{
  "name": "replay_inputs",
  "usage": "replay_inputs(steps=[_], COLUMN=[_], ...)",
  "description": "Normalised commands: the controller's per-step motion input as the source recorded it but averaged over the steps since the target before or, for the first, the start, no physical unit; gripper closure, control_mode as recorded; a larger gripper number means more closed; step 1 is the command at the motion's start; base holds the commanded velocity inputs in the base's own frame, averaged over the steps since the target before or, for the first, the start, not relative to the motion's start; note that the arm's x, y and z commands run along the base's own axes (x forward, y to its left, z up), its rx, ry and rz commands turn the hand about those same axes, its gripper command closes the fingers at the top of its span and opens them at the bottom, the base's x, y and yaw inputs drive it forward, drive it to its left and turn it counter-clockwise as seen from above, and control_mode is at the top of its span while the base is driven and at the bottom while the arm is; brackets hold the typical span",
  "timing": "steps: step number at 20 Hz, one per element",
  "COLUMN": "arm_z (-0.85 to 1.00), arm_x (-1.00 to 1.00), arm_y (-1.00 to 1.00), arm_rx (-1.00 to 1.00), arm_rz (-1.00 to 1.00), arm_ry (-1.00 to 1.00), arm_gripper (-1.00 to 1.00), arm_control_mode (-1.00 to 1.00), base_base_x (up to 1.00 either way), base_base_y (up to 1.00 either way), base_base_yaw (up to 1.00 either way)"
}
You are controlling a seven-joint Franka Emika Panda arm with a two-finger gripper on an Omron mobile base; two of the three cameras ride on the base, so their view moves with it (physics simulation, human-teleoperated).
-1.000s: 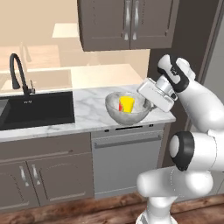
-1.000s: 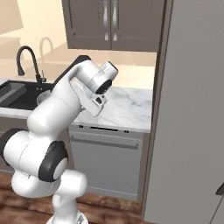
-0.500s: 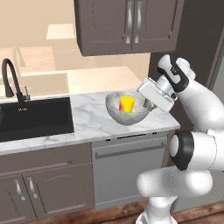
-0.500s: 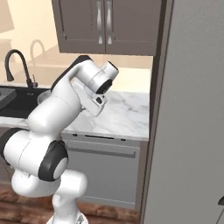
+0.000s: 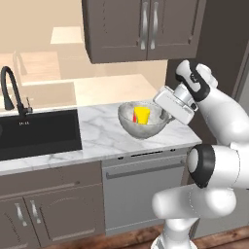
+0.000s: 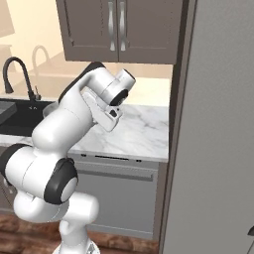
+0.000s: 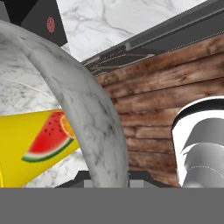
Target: Place the cup inside the bowl on the dining table and move the bowl to any counter.
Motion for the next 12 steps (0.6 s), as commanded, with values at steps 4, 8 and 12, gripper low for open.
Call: replay_inputs(steps=[4,8,12], arm_z=[0.0,0.0,0.0], arm_x=[0.0,0.0,0.0], arm_y=[0.0,0.0,0.0], arm_rx=[0.0,0.0,0.0], arm_rz=[0.0,0.0,0.0], arm_ry=[0.0,0.0,0.0], arm_gripper=[1.0,1.0,1.0], arm_control_mode=[1.0,1.0,1.0], base_base_x=[0.0,0.0,0.0], base_base_y=[0.0,0.0,0.0], base_base_yaw=[0.0,0.0,0.0])
